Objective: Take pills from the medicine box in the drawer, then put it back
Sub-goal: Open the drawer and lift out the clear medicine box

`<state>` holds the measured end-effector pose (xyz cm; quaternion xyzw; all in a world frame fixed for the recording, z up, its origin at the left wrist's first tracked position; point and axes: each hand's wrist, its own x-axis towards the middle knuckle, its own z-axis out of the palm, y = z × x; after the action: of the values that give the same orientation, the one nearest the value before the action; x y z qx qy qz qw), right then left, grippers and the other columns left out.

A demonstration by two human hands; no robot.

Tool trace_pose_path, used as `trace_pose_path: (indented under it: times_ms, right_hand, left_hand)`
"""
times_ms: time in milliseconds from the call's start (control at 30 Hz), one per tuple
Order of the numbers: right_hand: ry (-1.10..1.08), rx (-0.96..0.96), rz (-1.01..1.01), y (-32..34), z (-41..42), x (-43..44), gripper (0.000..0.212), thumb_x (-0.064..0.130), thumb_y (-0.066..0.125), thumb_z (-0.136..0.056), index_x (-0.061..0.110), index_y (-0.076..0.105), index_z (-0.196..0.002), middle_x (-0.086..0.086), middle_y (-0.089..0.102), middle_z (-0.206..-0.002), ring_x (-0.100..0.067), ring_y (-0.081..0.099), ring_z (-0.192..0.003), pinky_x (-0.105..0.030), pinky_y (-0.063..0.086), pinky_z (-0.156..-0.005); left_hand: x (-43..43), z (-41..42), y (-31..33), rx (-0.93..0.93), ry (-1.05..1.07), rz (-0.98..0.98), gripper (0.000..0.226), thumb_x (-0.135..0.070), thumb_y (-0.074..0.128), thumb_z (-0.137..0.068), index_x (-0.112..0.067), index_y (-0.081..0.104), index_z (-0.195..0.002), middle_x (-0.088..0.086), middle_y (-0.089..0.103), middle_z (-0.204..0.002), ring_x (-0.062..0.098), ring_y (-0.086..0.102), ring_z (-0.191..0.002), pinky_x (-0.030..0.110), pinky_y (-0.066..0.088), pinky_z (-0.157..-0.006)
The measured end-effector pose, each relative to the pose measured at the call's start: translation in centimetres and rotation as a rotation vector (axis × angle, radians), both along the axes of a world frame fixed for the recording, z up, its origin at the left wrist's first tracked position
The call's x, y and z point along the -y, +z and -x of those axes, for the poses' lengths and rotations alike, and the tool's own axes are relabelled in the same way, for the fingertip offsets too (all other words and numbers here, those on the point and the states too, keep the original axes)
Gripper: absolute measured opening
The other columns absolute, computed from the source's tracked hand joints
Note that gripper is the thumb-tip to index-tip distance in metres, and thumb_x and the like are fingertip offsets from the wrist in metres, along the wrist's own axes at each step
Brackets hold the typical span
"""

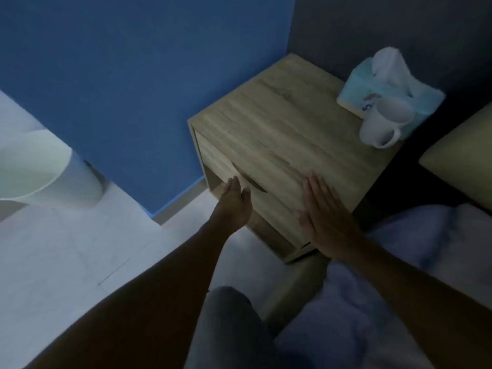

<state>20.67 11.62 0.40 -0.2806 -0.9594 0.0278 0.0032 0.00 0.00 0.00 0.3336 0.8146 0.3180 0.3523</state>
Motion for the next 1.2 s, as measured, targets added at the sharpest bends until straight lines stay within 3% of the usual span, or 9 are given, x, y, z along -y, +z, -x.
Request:
trace_pose_path:
  times_ms: [167,267,367,467,600,900,1100,1200]
  right_hand:
    - [0.036,0.025,-0.080,-0.4,0.1,-0.4,0.073,0.050,0.024,-0.100,-0.001,0.024,-0.152,-0.021,0.020,-0.161,-0.032,0.019,-0.150,-0.048,0.018,-0.122]
    - [0.038,0.048,-0.091,-0.4,0.1,-0.3,0.077,0.054,0.020,-0.099,-0.001,0.022,-0.153,-0.020,0.018,-0.162,-0.032,0.017,-0.151,-0.049,0.020,-0.121]
    - [0.038,0.071,-0.095,-0.4,0.1,-0.4,0.081,0.058,0.014,-0.098,-0.001,0.019,-0.154,-0.020,0.016,-0.163,-0.032,0.016,-0.151,-0.050,0.021,-0.120]
    - [0.031,0.053,-0.086,-0.6,0.2,-0.5,0.081,0.059,0.014,-0.098,0.000,0.018,-0.154,-0.019,0.015,-0.163,-0.031,0.014,-0.152,-0.049,0.020,-0.121]
    - [0.040,0.070,-0.097,-0.8,0.1,-0.6,0.079,0.056,0.023,-0.099,0.001,0.017,-0.154,-0.018,0.013,-0.164,-0.029,0.012,-0.152,-0.048,0.018,-0.122]
    - [0.042,0.106,-0.071,-0.3,0.2,-0.6,0.079,0.056,0.025,-0.098,0.001,0.018,-0.154,-0.019,0.014,-0.163,-0.031,0.012,-0.152,-0.046,0.014,-0.123]
    - [0.020,0.166,0.003,-0.7,0.6,-0.9,0.083,0.057,0.021,-0.095,0.005,-0.001,-0.156,-0.016,-0.005,-0.165,-0.030,-0.004,-0.153,-0.044,-0.001,-0.121]
    - [-0.005,0.189,0.044,-0.9,0.9,-1.0,0.082,0.055,0.025,-0.097,0.009,-0.012,-0.155,-0.011,-0.015,-0.164,-0.026,-0.013,-0.152,-0.042,-0.008,-0.119]
  left_hand:
    - [-2.2,-0.4,-2.6,0.068,0.158,-0.091,0.067,-0.039,0.030,-0.102,-0.010,-0.002,-0.153,0.008,-0.002,-0.163,0.021,-0.004,-0.150,0.027,0.003,-0.112]
    - [-3.2,-0.3,-3.6,0.128,0.217,-0.157,0.071,-0.037,0.036,-0.100,-0.012,-0.004,-0.154,0.008,-0.003,-0.164,0.022,-0.003,-0.150,0.036,0.005,-0.120]
    - [-4.2,-0.1,-4.2,0.205,0.238,-0.221,0.075,-0.037,0.048,-0.096,-0.020,0.002,-0.153,0.007,0.017,-0.161,0.026,0.018,-0.147,0.043,0.022,-0.119]
    - [-4.8,-0.4,-4.3,0.283,0.294,-0.293,0.073,-0.033,0.051,-0.095,-0.021,0.004,-0.150,0.003,0.036,-0.150,0.022,0.036,-0.138,0.027,0.032,-0.105]
    - [-4.8,-1.0,-4.6,0.348,0.315,-0.350,0.082,-0.034,0.049,-0.097,-0.019,-0.009,-0.151,0.002,0.030,-0.154,0.017,0.032,-0.140,0.026,0.030,-0.107]
    - [-3.4,-0.7,-3.4,0.352,0.330,-0.310,0.080,-0.022,0.046,-0.098,-0.018,-0.013,-0.152,0.005,0.024,-0.158,0.021,0.030,-0.141,0.026,0.029,-0.104]
    - [0.9,0.7,-4.3,0.403,0.290,-0.239,0.075,-0.032,0.049,-0.097,-0.026,0.000,-0.152,0.002,0.043,-0.145,0.005,0.044,-0.109,0.023,0.043,-0.086]
    - [3.3,1.2,-4.4,0.398,0.304,-0.213,0.068,-0.031,0.052,-0.096,-0.026,0.011,-0.151,-0.004,0.048,-0.133,0.004,0.053,-0.095,0.012,0.049,-0.067]
